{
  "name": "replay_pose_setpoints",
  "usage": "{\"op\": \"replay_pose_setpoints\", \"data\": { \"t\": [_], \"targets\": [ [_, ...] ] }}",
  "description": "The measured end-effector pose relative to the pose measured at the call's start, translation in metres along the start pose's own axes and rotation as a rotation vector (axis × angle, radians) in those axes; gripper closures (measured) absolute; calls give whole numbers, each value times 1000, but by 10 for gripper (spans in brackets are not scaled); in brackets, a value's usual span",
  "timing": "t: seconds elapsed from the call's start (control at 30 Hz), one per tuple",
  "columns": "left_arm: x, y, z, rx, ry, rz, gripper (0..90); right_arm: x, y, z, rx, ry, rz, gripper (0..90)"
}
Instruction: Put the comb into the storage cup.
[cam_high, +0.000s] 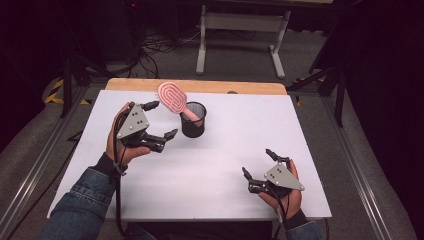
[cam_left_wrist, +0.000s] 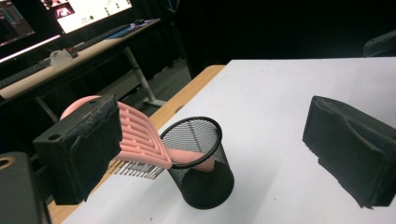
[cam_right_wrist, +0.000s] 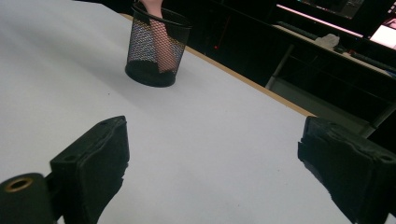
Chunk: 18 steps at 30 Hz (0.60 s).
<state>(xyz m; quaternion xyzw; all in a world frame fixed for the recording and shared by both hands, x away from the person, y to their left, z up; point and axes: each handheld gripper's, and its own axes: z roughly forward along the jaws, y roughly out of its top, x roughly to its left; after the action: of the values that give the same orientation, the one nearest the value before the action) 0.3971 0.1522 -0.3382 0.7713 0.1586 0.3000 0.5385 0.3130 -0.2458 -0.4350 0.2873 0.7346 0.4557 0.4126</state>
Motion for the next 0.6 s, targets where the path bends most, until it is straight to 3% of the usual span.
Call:
{"op": "replay_pose_setpoints", "data": {
  "t": [0.47,0.6],
  "targets": [
    [-18,-8,-5,3,-13,39,56,0,1,-1,-10,-5,0,88],
    [-22,-12,-7,-4,-15,26,56,1,1,-1,-11,-5,-4,87]
  ]
}}
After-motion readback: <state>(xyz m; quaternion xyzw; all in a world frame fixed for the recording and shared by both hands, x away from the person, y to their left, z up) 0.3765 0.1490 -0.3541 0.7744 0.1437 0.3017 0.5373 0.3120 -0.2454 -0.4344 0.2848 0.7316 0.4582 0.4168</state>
